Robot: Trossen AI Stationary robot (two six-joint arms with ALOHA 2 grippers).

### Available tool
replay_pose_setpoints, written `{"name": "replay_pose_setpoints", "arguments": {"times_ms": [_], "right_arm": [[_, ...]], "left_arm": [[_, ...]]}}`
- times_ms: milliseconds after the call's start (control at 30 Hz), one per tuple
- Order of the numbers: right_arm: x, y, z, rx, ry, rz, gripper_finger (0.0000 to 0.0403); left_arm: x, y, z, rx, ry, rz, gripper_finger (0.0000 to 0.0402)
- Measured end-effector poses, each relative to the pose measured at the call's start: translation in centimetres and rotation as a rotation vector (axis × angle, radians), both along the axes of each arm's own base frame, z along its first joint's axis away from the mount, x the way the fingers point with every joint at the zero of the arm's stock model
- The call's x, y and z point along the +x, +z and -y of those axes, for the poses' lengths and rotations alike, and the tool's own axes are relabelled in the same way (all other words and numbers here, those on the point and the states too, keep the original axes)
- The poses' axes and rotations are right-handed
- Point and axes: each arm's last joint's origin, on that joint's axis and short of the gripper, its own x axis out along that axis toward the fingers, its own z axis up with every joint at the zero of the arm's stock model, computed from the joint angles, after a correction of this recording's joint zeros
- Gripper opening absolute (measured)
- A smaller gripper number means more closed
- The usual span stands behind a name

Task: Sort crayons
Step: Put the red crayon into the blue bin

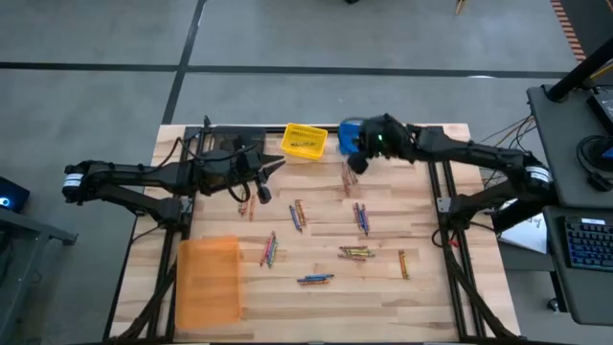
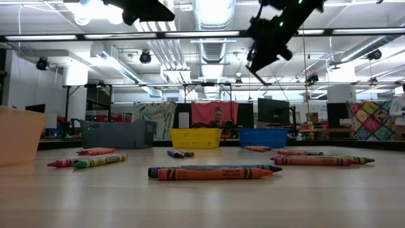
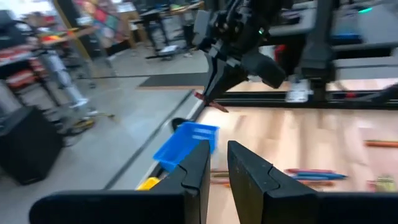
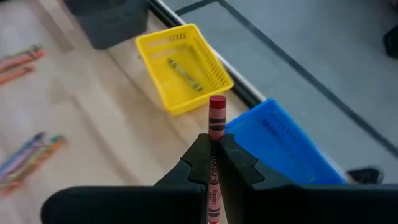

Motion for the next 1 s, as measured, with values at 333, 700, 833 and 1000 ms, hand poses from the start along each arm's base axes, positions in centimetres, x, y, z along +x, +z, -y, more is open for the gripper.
{"name": "replay_pose_setpoints", "arguments": {"times_ms": [333, 700, 833, 1000], "right_arm": [[-0.4, -3.5, 8.4, -0.079, 0.088, -0.255, 0.0012], [1.1, -6.4, 14.6, 0.042, 0.288, -0.427, 0.0012], [1.7, -7.8, 15.9, 0.132, 0.299, -0.497, 0.0012], [2.0, -9.0, 16.4, 0.194, 0.303, -0.542, 0.0012]], "left_arm": [[-0.3, 0.1, -1.4, 0.093, 0.156, -0.041, 0.0039], [-1.5, 0.3, -7.0, 0.111, 0.245, -0.045, 0.0039], [-1.9, 0.1, -8.2, 0.042, 0.265, -0.010, 0.0039], [-1.8, -0.1, -8.3, 0.007, 0.266, -0.007, 0.0039]]}}
